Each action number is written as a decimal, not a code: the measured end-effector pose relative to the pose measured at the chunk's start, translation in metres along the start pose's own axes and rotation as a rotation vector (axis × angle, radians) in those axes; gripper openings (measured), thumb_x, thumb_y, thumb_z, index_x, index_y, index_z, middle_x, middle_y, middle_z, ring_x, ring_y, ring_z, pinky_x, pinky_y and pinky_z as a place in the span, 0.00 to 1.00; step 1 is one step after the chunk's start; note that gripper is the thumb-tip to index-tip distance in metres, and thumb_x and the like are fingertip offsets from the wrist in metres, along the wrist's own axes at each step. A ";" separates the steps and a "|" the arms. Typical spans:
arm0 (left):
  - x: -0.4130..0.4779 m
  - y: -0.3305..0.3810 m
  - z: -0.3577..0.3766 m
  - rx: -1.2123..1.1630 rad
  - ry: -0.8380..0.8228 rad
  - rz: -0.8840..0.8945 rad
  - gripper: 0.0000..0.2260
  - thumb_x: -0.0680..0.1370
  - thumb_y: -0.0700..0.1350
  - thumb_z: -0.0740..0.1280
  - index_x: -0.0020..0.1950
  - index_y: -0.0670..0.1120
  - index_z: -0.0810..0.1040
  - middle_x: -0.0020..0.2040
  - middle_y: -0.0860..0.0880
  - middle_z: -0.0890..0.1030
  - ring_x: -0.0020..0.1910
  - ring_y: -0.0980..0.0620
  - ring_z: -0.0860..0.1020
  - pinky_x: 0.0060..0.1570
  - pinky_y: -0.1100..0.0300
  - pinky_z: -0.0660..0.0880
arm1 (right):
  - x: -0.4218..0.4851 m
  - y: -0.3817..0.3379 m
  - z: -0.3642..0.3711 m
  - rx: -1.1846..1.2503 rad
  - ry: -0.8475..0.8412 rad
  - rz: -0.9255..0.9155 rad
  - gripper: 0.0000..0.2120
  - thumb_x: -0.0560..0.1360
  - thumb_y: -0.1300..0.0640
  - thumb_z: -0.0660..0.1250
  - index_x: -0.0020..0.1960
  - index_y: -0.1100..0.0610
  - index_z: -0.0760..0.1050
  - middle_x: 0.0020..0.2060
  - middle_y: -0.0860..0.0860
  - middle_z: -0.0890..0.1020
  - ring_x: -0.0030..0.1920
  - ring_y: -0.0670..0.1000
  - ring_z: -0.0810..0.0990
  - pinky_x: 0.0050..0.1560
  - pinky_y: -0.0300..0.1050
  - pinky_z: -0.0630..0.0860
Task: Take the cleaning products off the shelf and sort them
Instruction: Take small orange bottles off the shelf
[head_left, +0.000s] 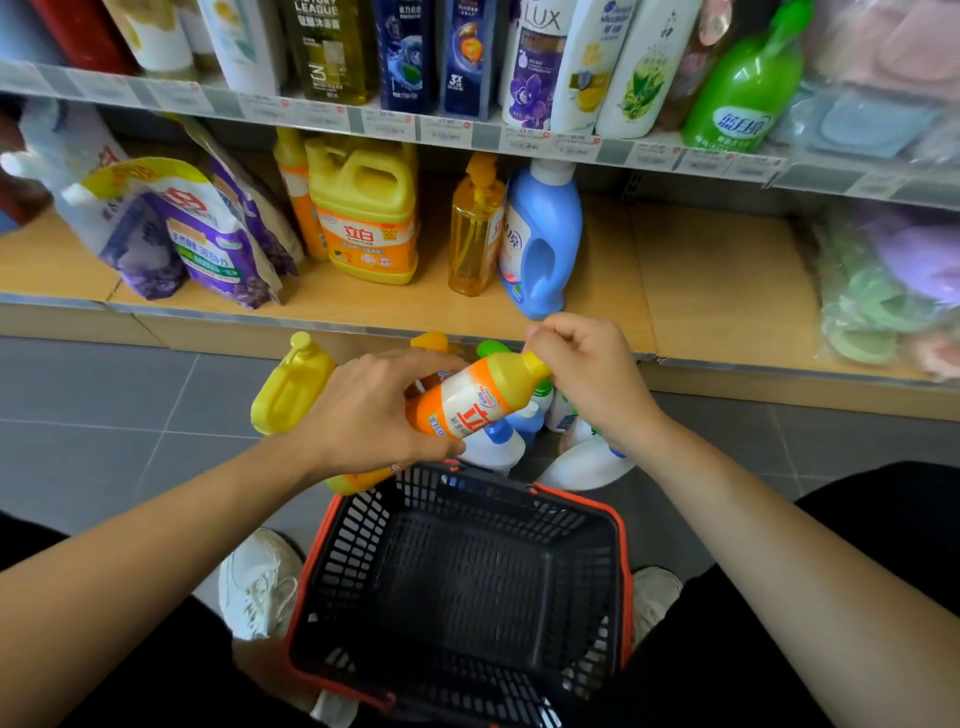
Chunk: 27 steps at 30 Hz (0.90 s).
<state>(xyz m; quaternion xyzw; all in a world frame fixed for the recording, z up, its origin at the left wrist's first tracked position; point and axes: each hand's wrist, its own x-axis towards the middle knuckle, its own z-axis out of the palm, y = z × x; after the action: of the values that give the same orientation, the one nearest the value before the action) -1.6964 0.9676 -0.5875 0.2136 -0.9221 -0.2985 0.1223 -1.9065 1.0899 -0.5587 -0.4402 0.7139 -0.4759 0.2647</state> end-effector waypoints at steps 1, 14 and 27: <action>0.000 -0.001 0.000 -0.105 -0.008 -0.035 0.32 0.63 0.63 0.79 0.64 0.58 0.75 0.51 0.56 0.82 0.47 0.53 0.82 0.44 0.47 0.80 | -0.001 -0.001 -0.002 0.032 -0.018 -0.013 0.14 0.81 0.56 0.66 0.41 0.66 0.78 0.26 0.55 0.66 0.29 0.48 0.65 0.31 0.43 0.63; 0.003 0.008 -0.001 -0.779 -0.239 -0.107 0.25 0.71 0.48 0.76 0.67 0.47 0.77 0.60 0.47 0.82 0.61 0.47 0.81 0.61 0.53 0.77 | -0.014 -0.020 -0.009 0.240 -0.103 -0.171 0.06 0.74 0.62 0.73 0.48 0.56 0.79 0.31 0.49 0.79 0.27 0.43 0.77 0.28 0.32 0.73; -0.003 0.014 0.018 -0.873 -0.175 -0.152 0.24 0.72 0.40 0.78 0.65 0.43 0.75 0.60 0.41 0.83 0.61 0.37 0.80 0.64 0.39 0.76 | -0.008 -0.023 -0.014 0.289 -0.051 -0.120 0.15 0.83 0.51 0.57 0.54 0.54 0.82 0.32 0.54 0.78 0.29 0.49 0.76 0.28 0.39 0.71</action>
<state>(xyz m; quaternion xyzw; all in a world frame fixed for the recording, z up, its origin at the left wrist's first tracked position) -1.7049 0.9881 -0.5935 0.1829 -0.6983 -0.6847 0.1003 -1.9047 1.0996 -0.5323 -0.4513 0.6033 -0.5776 0.3143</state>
